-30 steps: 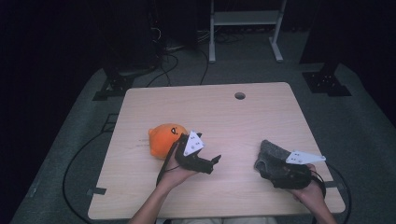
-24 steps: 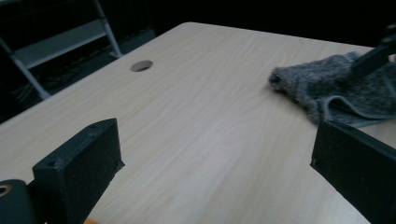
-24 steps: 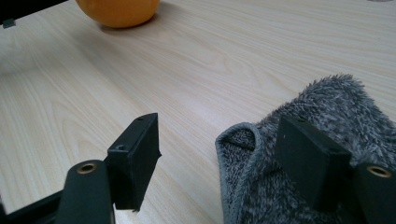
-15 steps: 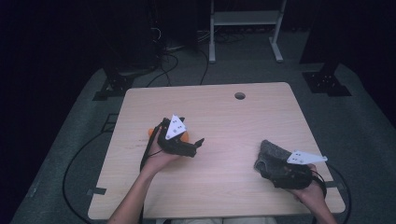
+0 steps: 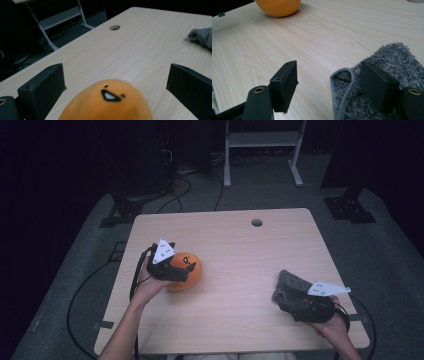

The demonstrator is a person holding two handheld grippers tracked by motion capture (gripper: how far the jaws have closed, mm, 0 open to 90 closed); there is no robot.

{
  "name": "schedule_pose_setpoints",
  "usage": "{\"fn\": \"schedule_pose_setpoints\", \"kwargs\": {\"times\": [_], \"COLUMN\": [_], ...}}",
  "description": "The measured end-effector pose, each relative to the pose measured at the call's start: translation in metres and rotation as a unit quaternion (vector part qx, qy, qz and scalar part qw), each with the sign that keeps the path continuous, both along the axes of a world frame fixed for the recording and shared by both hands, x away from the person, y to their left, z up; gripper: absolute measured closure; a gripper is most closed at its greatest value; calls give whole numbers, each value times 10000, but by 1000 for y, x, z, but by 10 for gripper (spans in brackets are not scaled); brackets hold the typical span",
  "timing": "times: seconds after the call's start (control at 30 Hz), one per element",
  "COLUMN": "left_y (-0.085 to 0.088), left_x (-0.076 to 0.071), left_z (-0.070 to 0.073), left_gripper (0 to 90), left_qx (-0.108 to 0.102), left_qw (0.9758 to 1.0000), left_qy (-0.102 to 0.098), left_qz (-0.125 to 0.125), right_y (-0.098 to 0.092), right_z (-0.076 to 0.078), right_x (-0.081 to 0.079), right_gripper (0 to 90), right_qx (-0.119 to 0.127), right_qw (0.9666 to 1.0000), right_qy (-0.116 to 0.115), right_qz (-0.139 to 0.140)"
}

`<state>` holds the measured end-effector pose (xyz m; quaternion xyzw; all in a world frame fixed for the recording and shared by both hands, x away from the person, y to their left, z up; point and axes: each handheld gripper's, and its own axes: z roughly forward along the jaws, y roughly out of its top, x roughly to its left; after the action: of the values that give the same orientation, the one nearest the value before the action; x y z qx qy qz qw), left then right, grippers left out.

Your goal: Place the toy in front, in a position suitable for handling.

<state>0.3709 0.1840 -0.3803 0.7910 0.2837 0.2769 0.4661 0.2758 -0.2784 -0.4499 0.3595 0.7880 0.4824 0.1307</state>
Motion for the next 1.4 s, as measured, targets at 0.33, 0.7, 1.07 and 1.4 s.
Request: {"fn": "schedule_pose_setpoints", "kwargs": {"times": [0.33,0.7,1.07,1.4], "left_y": [19,12,13,12], "left_x": [13,22,17,12], "left_z": [-32,-51,-56,-47], "left_gripper": [26,14,72,369], "left_qx": [139,296,317,244], "left_qw": [9980,9944,9962,9959], "left_qy": [579,960,808,767], "left_qz": [220,319,51,403], "right_y": [0,1,0,-3], "right_z": [-1,0,0,1], "right_x": [1,0,-1,0], "right_gripper": [301,303,306,311], "right_qx": [-3,-26,-15,65], "right_qw": [10000,10000,10000,10000], "right_qy": [6,-15,-20,-34], "right_qz": [11,44,20,-28]}}
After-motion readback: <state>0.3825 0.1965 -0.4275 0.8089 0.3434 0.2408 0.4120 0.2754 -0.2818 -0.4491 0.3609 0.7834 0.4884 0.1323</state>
